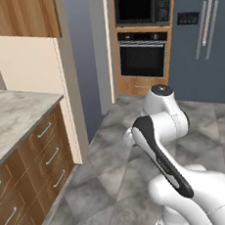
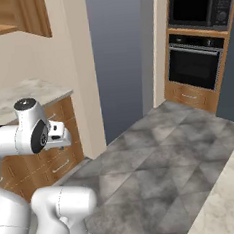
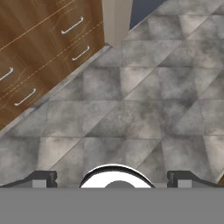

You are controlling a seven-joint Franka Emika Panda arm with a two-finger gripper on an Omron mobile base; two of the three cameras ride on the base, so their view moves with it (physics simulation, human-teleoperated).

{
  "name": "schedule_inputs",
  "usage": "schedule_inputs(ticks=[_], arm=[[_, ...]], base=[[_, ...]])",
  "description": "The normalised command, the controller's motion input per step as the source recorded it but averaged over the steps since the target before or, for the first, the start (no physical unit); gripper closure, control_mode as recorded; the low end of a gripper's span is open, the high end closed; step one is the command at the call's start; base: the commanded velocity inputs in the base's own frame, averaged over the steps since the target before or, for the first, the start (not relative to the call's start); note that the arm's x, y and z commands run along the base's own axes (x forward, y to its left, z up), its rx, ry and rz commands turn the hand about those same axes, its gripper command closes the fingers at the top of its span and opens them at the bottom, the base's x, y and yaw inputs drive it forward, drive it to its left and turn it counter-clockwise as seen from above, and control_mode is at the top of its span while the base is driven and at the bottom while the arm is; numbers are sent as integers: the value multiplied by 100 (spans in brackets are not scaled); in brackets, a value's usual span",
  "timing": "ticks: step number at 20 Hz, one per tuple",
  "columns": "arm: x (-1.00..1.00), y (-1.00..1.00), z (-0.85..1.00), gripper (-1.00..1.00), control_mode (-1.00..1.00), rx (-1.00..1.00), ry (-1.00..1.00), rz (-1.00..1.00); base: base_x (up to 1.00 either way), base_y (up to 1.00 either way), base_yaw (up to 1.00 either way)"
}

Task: Pick the pears from the cabinet and place them in one bowl. Pick the potato from the sink and place it in the other bowl.

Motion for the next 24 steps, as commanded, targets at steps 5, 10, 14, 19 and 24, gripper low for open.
schedule_inputs(ticks=[5, 10, 14, 19, 24], arm=[[0, 0, 0, -100, 100, 0, 0, 0], [0, 0, 0, -100, 100, 0, 0, 0], [0, 0, 0, -100, 100, 0, 0, 0], [0, 0, 0, -100, 100, 0, 0, 0], [0, 0, 0, -100, 100, 0, 0, 0]], base=[[29, -15, 37], [51, -1, 36], [35, -10, 31], [57, -37, 22], [21, -8, 7]])
